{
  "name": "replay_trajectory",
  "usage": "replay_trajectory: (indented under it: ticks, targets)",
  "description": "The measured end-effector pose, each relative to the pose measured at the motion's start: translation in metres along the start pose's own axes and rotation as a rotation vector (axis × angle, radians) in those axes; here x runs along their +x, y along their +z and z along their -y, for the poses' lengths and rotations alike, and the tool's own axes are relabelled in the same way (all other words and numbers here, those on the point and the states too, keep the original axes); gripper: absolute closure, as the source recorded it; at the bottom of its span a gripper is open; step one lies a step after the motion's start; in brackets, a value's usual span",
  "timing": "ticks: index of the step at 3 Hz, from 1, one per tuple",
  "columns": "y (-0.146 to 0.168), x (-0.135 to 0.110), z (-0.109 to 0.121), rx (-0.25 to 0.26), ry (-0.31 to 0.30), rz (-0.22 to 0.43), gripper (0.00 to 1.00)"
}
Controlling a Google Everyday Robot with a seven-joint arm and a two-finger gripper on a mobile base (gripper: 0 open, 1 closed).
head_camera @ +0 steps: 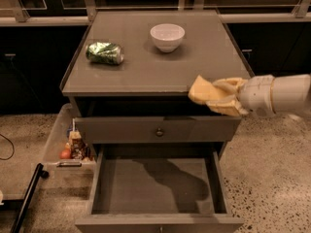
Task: Place sponge into middle drawer
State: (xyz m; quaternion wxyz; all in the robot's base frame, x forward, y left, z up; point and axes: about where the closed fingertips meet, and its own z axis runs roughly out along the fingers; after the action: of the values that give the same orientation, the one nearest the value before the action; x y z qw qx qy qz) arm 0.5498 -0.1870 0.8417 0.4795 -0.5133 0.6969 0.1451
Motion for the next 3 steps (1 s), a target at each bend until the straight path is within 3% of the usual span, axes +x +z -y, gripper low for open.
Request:
replay_trajectory:
  ticks: [2,3]
  targets:
    - [0.006,0.065,-0.055,-0.124,0.025,-0.111,1.00]
    - [0.006,0.065,-0.055,-0.126,0.025,-0.112,1.00]
